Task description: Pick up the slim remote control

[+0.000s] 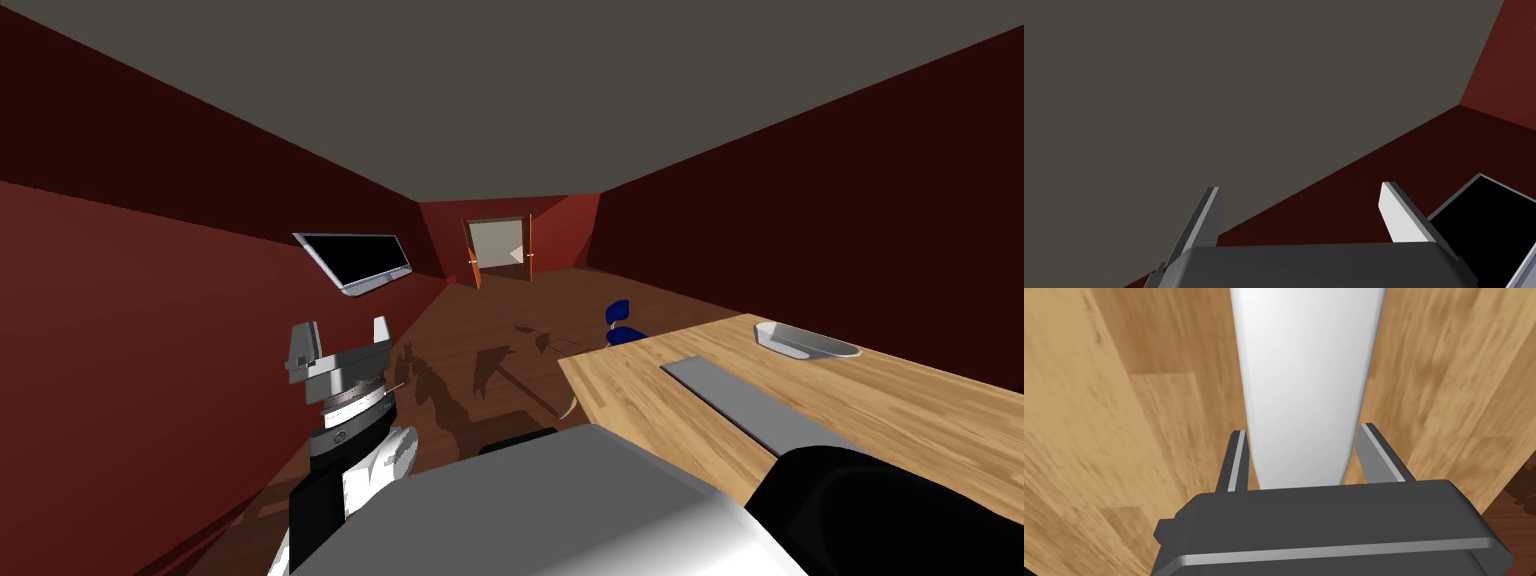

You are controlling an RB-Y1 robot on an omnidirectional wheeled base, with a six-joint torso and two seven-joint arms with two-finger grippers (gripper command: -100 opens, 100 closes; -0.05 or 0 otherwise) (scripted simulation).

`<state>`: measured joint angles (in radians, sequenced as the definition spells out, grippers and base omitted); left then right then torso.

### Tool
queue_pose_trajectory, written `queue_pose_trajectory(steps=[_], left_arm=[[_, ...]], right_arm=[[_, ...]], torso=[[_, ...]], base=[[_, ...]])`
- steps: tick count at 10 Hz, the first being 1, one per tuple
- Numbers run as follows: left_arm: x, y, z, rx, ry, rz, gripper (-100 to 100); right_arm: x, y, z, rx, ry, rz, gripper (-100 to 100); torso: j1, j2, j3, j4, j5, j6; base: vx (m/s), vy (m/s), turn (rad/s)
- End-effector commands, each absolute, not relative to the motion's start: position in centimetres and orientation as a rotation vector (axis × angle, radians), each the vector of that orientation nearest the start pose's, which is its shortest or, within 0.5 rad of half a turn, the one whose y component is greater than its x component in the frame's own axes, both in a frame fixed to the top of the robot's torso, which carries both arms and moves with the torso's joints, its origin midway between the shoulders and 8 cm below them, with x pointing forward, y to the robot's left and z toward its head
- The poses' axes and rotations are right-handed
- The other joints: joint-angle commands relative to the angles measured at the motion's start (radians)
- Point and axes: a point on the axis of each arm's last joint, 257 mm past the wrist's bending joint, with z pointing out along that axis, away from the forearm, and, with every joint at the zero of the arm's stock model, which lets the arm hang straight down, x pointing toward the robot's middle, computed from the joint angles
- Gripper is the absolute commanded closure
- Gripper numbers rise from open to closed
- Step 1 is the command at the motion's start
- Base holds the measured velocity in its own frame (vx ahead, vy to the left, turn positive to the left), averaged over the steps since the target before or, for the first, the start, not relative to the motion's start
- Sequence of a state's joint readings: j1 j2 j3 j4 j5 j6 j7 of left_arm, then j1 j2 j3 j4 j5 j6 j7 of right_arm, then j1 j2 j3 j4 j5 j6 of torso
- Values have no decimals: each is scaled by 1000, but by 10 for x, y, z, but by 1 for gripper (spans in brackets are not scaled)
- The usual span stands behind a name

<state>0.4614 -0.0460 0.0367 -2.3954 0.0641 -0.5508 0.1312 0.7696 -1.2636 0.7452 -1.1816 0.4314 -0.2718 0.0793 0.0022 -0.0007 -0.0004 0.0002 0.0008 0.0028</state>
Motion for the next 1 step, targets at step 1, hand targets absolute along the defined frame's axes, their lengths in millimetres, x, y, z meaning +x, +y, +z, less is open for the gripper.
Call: queue_pose_trajectory(steps=[1], left_arm=[[304, 292, 94, -591, 362, -1483, 0]], right_arm=[[-133, -557, -486, -61, 3149, 8, 0]], torso=[[0, 0, 0, 0, 0, 0]], base=[[0, 0, 0]])
